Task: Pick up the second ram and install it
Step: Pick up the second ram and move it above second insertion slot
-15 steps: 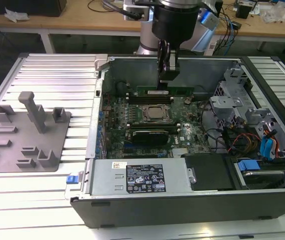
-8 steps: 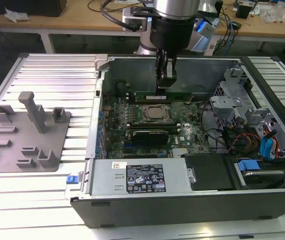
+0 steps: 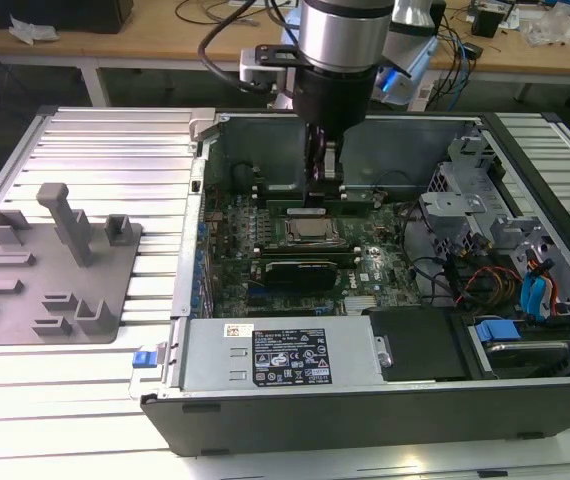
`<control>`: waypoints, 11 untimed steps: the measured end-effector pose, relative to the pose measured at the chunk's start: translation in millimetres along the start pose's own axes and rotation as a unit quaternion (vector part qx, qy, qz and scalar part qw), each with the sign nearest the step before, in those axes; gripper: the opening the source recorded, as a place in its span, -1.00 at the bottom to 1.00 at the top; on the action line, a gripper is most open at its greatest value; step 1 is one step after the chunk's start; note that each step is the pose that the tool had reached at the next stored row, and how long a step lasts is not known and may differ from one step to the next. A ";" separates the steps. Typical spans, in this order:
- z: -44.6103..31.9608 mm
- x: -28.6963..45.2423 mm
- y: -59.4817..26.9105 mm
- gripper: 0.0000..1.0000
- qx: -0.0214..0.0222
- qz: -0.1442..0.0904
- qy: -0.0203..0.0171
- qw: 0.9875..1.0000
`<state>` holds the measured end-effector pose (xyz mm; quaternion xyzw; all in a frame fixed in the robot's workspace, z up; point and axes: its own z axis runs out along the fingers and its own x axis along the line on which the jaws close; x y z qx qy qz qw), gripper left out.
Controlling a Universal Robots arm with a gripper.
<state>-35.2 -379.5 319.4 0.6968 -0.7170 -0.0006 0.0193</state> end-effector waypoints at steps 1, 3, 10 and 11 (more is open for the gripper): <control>1.8 -0.1 0.0 -0.81 0.000 0.000 0.000 1.000; 8.8 -2.4 0.0 -0.81 0.000 0.000 0.000 1.000; 20.3 -9.2 1.8 -0.81 0.000 0.000 0.000 1.000; 21.8 -9.8 2.3 -0.81 0.000 0.000 0.000 1.000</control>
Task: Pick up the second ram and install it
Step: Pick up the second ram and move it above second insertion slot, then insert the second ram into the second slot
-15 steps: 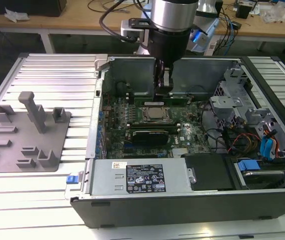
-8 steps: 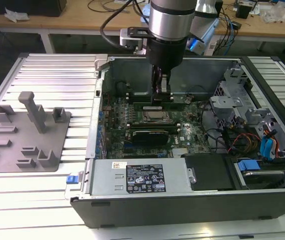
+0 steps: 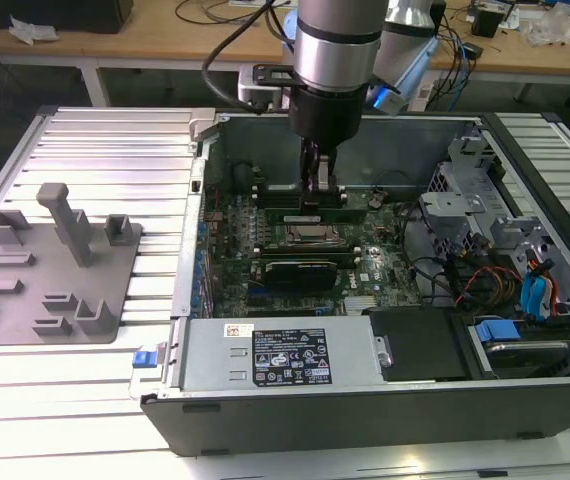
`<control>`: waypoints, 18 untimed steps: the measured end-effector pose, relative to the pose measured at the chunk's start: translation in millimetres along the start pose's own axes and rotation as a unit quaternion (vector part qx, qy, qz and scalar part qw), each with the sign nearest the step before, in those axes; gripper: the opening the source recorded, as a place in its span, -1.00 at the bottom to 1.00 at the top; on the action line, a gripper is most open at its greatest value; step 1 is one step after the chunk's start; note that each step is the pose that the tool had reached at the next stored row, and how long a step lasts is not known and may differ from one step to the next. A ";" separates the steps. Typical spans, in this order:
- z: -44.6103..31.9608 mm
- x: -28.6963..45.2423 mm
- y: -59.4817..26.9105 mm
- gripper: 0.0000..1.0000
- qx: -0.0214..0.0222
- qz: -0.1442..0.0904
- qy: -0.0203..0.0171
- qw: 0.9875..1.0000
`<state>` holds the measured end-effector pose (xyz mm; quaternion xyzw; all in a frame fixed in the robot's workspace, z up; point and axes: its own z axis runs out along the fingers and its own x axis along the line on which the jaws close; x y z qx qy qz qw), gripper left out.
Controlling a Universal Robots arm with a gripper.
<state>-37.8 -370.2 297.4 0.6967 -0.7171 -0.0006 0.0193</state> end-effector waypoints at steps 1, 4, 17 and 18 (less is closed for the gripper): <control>2.7 -0.6 1.1 -0.81 0.000 0.000 0.000 1.000; 3.6 -0.6 1.4 -0.81 0.000 0.000 0.000 1.000; 7.9 -0.7 1.3 -0.81 0.000 0.000 0.000 1.000; 8.6 -0.7 1.2 -0.81 0.000 0.000 0.000 1.000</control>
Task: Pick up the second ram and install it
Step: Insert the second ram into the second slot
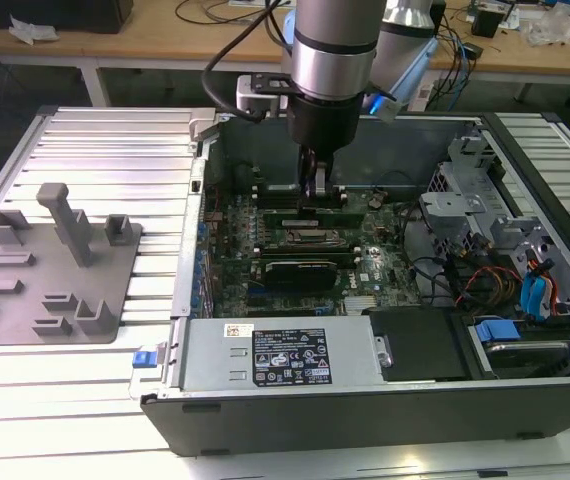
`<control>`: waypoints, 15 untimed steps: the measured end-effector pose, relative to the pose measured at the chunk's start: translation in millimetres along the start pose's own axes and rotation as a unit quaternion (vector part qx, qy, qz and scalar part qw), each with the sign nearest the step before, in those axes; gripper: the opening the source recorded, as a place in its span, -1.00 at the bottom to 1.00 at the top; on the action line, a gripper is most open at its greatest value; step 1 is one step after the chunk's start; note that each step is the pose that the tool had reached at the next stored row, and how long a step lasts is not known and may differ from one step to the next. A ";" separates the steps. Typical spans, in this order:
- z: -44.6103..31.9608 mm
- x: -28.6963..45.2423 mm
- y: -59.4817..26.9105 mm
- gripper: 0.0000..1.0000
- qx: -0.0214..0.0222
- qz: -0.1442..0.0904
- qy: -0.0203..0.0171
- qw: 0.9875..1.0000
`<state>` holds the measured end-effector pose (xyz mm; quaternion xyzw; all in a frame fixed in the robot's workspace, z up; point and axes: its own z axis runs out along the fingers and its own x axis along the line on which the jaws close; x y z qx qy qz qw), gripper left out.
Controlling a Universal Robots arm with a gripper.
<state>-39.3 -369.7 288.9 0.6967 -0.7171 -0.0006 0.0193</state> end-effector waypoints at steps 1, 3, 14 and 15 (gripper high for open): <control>0.8 0.0 0.0 -0.81 0.000 0.000 0.000 1.000; 2.6 -0.1 0.1 -0.81 0.000 0.000 0.000 1.000; 15.1 -0.1 1.3 -0.81 0.001 -0.014 0.000 1.000; 16.9 -0.2 1.3 -0.81 0.001 -0.018 0.000 1.000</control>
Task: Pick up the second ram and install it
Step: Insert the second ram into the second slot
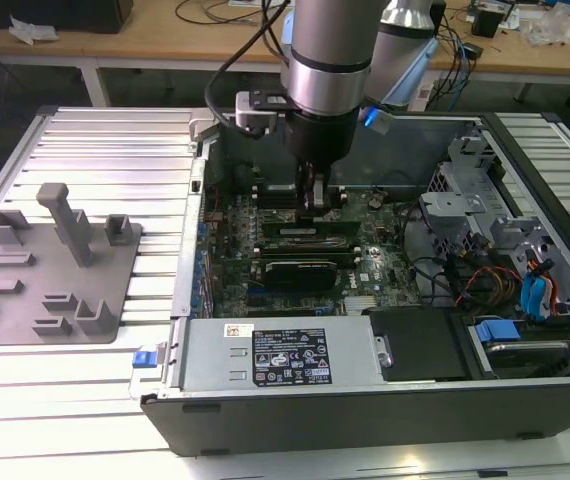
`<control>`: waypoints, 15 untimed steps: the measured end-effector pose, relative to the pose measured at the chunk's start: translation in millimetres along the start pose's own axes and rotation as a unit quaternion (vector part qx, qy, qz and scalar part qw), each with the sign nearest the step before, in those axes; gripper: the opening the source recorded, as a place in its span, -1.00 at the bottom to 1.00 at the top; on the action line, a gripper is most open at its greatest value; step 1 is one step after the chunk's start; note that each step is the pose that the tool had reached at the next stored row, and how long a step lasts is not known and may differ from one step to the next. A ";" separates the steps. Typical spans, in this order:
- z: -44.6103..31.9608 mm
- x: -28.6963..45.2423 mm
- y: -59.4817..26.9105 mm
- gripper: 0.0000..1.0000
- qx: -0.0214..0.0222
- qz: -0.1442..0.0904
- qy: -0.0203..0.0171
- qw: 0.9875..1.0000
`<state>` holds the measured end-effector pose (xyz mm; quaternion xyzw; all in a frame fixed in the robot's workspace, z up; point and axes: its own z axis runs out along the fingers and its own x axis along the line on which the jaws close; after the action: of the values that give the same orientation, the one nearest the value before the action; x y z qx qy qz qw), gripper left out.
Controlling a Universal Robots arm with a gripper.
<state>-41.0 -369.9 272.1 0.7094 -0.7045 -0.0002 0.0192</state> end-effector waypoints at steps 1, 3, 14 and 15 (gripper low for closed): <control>2.3 -0.4 0.1 -0.81 0.000 0.000 0.000 1.000; 4.5 -0.5 0.0 -0.81 0.000 0.004 0.000 1.000; 15.9 -1.2 -0.3 -0.81 0.000 0.015 0.000 1.000; 17.2 -1.3 -0.3 -0.81 0.000 0.015 0.000 1.000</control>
<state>-41.2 -369.1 254.8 0.6985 -0.7153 -0.0005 0.0192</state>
